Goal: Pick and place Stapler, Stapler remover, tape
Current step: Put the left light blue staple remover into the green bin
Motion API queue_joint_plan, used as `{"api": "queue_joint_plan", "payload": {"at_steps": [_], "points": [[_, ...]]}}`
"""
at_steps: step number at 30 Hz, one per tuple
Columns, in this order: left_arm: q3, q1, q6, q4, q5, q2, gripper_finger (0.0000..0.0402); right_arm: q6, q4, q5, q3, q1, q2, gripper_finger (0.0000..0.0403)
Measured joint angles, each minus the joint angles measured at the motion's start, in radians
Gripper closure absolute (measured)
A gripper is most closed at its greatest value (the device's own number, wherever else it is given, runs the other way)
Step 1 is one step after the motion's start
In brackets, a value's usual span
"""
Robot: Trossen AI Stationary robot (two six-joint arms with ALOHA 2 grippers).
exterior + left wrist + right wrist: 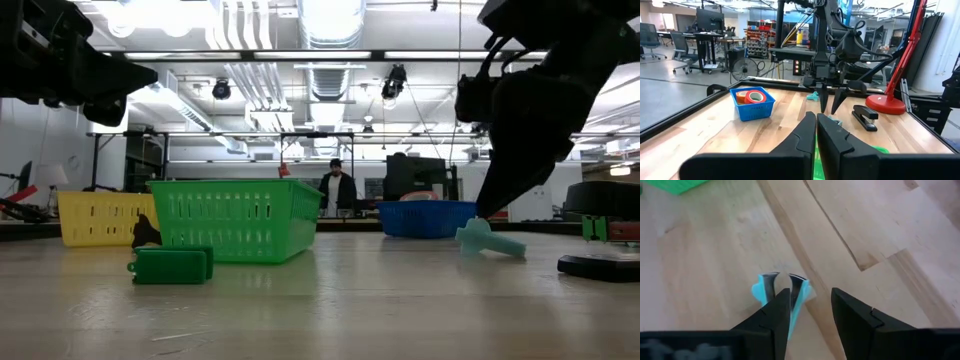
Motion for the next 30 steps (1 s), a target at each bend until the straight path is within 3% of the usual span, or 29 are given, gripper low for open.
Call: {"api": "queue_joint_plan", "payload": {"at_steps": [18, 30], "points": [[0.000, 0.000, 0.000, 0.000, 0.000, 0.000, 0.0381, 0.062, 0.132, 0.009, -0.073, 0.019, 0.001, 0.0272], [0.000, 0.000, 0.000, 0.000, 0.000, 0.000, 0.0381, 0.073, 0.132, 0.011, -0.077, 0.019, 0.001, 0.0315]]}}
